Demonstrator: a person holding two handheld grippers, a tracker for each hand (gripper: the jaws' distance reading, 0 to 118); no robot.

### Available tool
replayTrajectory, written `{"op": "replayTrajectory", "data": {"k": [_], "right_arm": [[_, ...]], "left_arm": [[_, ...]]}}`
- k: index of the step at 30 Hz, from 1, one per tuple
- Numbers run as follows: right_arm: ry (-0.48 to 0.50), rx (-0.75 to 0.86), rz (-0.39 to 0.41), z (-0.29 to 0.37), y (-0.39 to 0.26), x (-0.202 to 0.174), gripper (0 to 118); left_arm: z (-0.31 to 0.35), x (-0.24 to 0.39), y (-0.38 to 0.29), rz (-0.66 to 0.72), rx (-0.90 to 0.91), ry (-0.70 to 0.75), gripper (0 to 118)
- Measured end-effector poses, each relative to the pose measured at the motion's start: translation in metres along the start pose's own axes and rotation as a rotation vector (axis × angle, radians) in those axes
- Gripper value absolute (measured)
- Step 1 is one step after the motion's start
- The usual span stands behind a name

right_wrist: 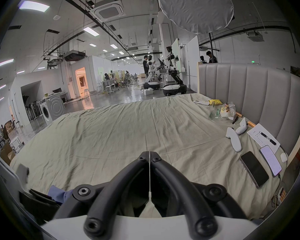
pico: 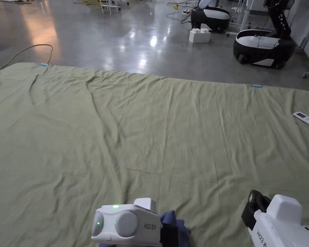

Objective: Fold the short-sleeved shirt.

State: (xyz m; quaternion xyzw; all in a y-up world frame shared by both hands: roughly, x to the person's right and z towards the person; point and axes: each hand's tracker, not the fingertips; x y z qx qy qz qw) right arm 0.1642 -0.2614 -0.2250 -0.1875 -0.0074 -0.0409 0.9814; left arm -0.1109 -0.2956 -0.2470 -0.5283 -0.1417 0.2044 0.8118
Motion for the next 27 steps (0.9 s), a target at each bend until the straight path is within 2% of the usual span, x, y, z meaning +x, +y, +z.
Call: {"op": "replayTrajectory", "data": {"k": [4,7,9,11,12,15,27], "right_arm": [[-0.005,-0.003,-0.009,-0.002,-0.001,0.002,1],[-0.004,-0.004,-0.012,-0.003,-0.001,0.003,1],[-0.004,-0.007,-0.009,-0.003,-0.002,0.002,1],[-0.001,-0.010,-0.012,-0.003,-0.003,0.002,1],[-0.002,-0.012,-0.012,-0.003,-0.004,0.001,1],[0.000,-0.018,-0.010,-0.004,-0.006,0.001,1],[-0.010,-0.032,-0.007,-0.006,-0.007,0.004,1]], "left_arm": [[0.024,-0.002,0.005,0.024,0.066,-0.046,65],[0.026,-0.007,0.006,0.024,0.064,-0.012,64],[0.018,-0.010,0.006,0.019,0.054,0.028,60],[0.006,-0.010,0.002,0.022,0.014,0.055,27],[-0.002,-0.010,0.000,0.026,-0.010,0.058,18],[-0.019,-0.005,-0.008,0.022,-0.066,-0.008,18],[-0.063,0.004,-0.015,-0.021,0.035,0.037,10]]}}
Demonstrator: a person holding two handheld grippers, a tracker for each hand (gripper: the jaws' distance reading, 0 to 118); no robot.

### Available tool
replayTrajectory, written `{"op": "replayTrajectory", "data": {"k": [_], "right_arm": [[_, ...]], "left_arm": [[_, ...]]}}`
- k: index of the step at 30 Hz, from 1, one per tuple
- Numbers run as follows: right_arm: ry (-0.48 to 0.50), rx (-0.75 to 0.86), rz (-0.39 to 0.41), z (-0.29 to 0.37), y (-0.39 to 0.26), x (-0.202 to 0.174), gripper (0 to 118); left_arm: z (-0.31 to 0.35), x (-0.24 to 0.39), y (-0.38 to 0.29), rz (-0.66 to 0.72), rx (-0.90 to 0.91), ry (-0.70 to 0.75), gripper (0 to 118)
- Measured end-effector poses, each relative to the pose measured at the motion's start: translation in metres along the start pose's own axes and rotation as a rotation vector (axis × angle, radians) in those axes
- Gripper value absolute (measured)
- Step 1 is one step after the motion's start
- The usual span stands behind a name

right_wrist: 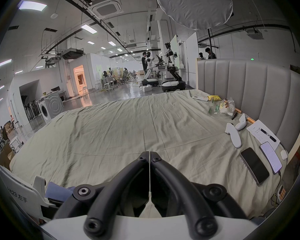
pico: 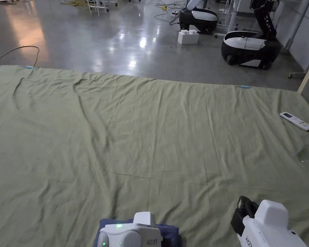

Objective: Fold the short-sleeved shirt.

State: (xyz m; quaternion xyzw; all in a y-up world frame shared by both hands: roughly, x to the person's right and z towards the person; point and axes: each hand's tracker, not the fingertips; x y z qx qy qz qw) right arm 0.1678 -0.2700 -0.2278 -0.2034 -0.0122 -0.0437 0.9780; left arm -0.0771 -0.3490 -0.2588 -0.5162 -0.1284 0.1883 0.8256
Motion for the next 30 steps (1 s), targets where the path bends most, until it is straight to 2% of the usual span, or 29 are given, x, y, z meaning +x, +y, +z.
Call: {"op": "replayTrajectory", "data": {"k": [4,7,10,14,17,21,30], "right_arm": [[0.004,-0.001,0.002,0.000,0.001,-0.001,1],[0.009,0.003,0.004,0.002,0.004,-0.003,1],[0.015,0.014,0.008,0.003,0.008,-0.004,1],[0.023,0.040,0.013,0.005,0.018,-0.008,1],[0.026,0.071,0.026,0.006,0.026,-0.014,1],[0.023,0.124,0.046,0.007,0.041,-0.024,1],[0.005,0.260,0.114,0.010,0.071,-0.052,1]], "left_arm": [[0.003,0.001,0.000,-0.009,0.003,-0.002,10],[0.022,-0.004,0.009,0.016,0.009,-0.062,11],[0.054,-0.010,0.025,0.001,0.080,-0.139,11],[0.102,-0.019,0.046,-0.061,0.229,-0.139,11],[0.133,-0.029,0.059,-0.117,0.382,-0.055,11],[0.160,-0.041,0.067,-0.212,0.575,0.139,11],[0.188,-0.064,0.064,-0.270,0.842,0.419,10]]}}
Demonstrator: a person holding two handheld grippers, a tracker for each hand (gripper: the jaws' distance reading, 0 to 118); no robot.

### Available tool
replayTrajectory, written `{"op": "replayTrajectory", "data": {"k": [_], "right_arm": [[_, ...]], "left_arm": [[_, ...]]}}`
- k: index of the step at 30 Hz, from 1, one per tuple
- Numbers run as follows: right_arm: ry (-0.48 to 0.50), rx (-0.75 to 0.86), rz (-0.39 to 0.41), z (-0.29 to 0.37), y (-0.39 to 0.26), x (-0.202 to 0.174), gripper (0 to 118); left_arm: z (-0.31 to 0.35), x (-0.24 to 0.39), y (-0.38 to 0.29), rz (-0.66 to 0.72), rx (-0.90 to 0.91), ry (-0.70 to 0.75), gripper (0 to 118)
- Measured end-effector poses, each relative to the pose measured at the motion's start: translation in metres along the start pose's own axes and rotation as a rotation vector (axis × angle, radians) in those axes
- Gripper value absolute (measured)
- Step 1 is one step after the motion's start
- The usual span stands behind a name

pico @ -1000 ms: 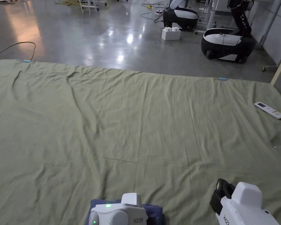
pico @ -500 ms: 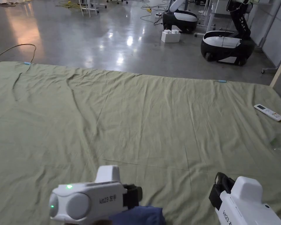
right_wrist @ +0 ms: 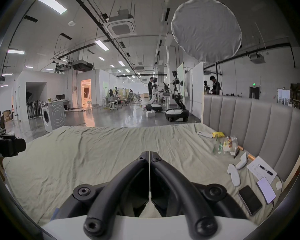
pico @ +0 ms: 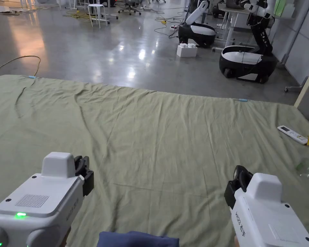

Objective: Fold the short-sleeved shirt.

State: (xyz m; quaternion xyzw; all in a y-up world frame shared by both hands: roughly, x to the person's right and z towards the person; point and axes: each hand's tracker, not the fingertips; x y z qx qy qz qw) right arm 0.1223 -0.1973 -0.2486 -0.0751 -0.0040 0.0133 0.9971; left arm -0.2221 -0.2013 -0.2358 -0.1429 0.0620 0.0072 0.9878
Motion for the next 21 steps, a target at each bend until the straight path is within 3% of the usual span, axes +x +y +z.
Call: {"op": "replayTrajectory", "data": {"k": [4,6,7,13,21], "right_arm": [[-0.006,0.039,0.019,0.000,0.007,-0.009,1],[0.000,0.093,0.078,0.001,0.012,-0.014,1],[-0.003,0.070,0.052,0.000,0.010,-0.014,1],[-0.010,0.069,0.072,0.005,0.009,-0.015,1],[0.113,-0.174,0.090,0.036,-0.067,-0.044,1]], "left_arm": [[0.003,-0.007,-0.002,-0.027,0.046,0.056,10],[0.005,-0.011,-0.003,-0.031,0.085,0.062,10],[0.004,-0.013,-0.002,-0.038,0.078,0.065,11],[0.003,-0.027,-0.004,-0.005,0.063,0.042,11],[0.008,-0.045,-0.036,0.016,-0.012,0.027,10]]}}
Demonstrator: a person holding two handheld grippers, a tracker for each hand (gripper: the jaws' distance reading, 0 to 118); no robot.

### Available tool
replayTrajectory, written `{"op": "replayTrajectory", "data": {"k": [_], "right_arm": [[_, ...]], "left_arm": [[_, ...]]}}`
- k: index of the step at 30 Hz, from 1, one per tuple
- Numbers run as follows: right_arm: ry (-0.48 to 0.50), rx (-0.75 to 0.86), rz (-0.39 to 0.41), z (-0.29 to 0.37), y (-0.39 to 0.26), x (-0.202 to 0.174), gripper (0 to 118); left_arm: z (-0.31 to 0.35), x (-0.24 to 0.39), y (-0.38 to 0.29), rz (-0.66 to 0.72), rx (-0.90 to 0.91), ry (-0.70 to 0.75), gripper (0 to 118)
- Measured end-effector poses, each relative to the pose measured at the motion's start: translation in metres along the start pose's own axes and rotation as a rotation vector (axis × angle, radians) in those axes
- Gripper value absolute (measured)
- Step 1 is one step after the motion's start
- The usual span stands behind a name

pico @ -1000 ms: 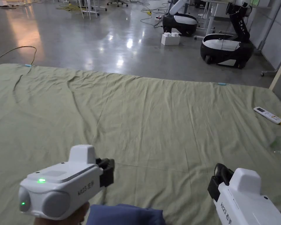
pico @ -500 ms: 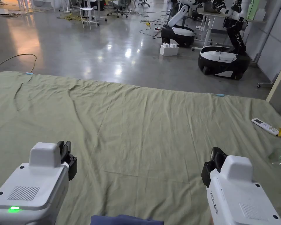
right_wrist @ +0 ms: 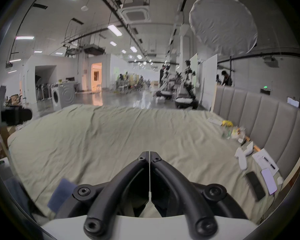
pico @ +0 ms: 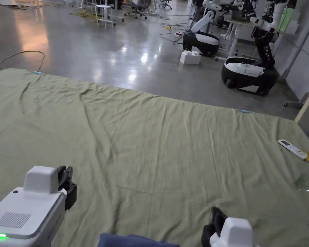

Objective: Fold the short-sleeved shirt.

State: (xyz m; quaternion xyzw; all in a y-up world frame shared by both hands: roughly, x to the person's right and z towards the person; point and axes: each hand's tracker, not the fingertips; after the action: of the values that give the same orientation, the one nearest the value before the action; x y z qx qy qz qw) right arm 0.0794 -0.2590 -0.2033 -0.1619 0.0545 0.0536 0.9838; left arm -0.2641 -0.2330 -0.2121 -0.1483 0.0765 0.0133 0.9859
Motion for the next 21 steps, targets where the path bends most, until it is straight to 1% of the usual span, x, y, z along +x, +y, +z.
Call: {"op": "replayTrajectory", "data": {"k": [3,7,9,11,14,17,18,20,21], "right_arm": [[0.081,-0.073,0.009,0.002,-0.025,-0.030,1],[0.167,-0.130,0.062,-0.005,-0.053,-0.062,1],[0.167,-0.159,0.072,-0.011,-0.068,-0.068,1],[0.144,-0.198,0.091,-0.019,-0.082,-0.070,1],[0.098,-0.264,0.089,-0.032,-0.103,-0.064,1],[0.094,-0.289,0.096,-0.037,-0.115,-0.060,1],[0.091,-0.288,0.092,-0.038,-0.117,-0.059,1],[0.086,-0.278,0.081,-0.039,-0.118,-0.058,1],[0.083,-0.279,0.073,-0.038,-0.119,-0.057,1]], "left_arm": [[0.002,-0.004,-0.014,0.010,-0.040,0.002,10],[0.007,-0.012,-0.029,0.062,-0.094,-0.002,10],[0.009,-0.016,-0.036,0.091,-0.126,-0.021,10],[0.010,-0.019,-0.043,0.117,-0.166,-0.035,10],[0.010,-0.024,-0.057,0.179,-0.242,-0.068,10],[0.004,-0.029,-0.069,0.260,-0.338,-0.128,11],[0.003,-0.029,-0.072,0.311,-0.352,-0.148,11],[-0.004,-0.031,-0.078,0.359,-0.418,-0.208,12],[-0.010,-0.032,-0.081,0.380,-0.453,-0.236,15]]}}
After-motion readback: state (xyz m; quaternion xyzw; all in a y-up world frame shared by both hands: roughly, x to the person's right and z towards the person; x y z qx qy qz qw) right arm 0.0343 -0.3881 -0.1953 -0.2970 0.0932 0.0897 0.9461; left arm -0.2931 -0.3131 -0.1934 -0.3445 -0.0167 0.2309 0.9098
